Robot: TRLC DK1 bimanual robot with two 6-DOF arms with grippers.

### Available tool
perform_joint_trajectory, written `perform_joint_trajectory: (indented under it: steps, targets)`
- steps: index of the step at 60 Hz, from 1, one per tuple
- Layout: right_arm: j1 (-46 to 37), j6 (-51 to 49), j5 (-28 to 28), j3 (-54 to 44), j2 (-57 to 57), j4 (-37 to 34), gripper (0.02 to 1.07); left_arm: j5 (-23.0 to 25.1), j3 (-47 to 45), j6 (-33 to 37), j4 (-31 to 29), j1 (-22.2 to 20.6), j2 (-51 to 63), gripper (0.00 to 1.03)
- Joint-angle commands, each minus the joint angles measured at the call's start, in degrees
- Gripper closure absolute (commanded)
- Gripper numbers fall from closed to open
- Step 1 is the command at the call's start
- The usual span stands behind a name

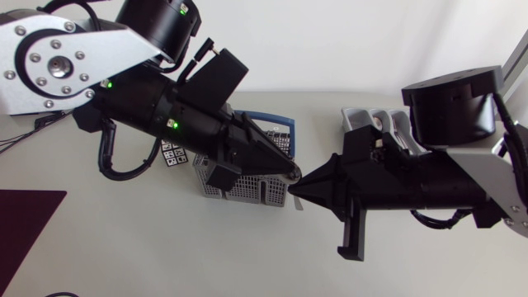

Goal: Transfer all utensils from the basket to the drawer tray.

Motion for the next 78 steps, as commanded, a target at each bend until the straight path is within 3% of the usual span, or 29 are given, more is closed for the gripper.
perform_joint_trajectory:
  steps: [1, 4, 13, 20, 40, 55, 62, 70, 78]
  targets:
    - [0.08, -0.02, -0.47, -0.01, 0.63, -0.91, 1.02, 1.18, 1.87, -0.88, 1.1, 0.78, -0.71, 0.48]
    - [-0.01, -0.2, -0.29, -0.54, 0.71, -1.26, 1.02, 1.09, 2.31, -2.2, 2.59, 1.04, -0.71, 0.35]
    - [-2.56, -2.05, 0.15, -2.56, 0.19, -2.76, 1.02, -0.05, 3.63, -5.89, 6.72, 4.12, -0.36, 0.22]
    - [-9.67, -6.79, -0.11, -4.23, -1.48, -5.22, 1.02, -1.99, 3.45, -7.21, 9.1, 6.14, -0.18, 0.2]
    - [-44.39, -32.1, -4.6, -7.13, 2.56, -6.27, 1.02, -19.3, -3.75, -2.46, 13.14, 5.61, 1.05, 0.2]
    - [-60.83, -47.49, -3.81, -6.16, 14.43, 4.98, 1.02, -21.76, -6.92, 0.44, 12.96, 5.96, 0.69, 0.2]
    - [-64.17, -50.56, -1.26, -5.28, 21.46, 13.33, 1.02, -22.64, -7.89, 0.96, 12.7, 5.96, 0.61, 0.2]
    - [-66.63, -54.16, -0.03, -1.94, 27.17, 14.47, 1.02, -23.08, -8.59, 1.31, 12.44, 5.79, 0.25, 0.2]
    - [-67.42, -56.8, 3.05, -1.59, 31.48, 20.45, 1.02, -23.7, -8.94, 1.31, 11.73, 5.44, 0.08, 0.2]
